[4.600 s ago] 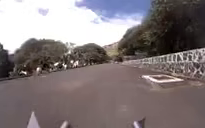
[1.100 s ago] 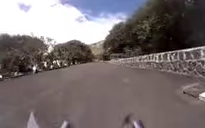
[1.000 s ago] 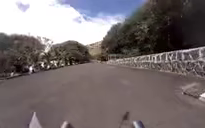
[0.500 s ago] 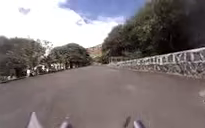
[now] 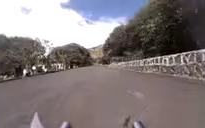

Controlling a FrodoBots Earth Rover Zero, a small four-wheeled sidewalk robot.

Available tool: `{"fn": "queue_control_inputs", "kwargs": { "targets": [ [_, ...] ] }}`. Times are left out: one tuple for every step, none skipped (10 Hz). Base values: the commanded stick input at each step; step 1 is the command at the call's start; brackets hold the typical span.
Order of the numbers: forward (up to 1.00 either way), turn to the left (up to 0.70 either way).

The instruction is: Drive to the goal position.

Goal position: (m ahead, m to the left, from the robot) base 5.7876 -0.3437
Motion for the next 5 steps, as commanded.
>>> {"fn": "queue_control_inputs", "kwargs": {
  "targets": [
    [0.85,0.0],
    [0.85,0.0],
    [0.85,0.0],
    [0.85,0.0],
    [0.85,0.0]
  ]
}}
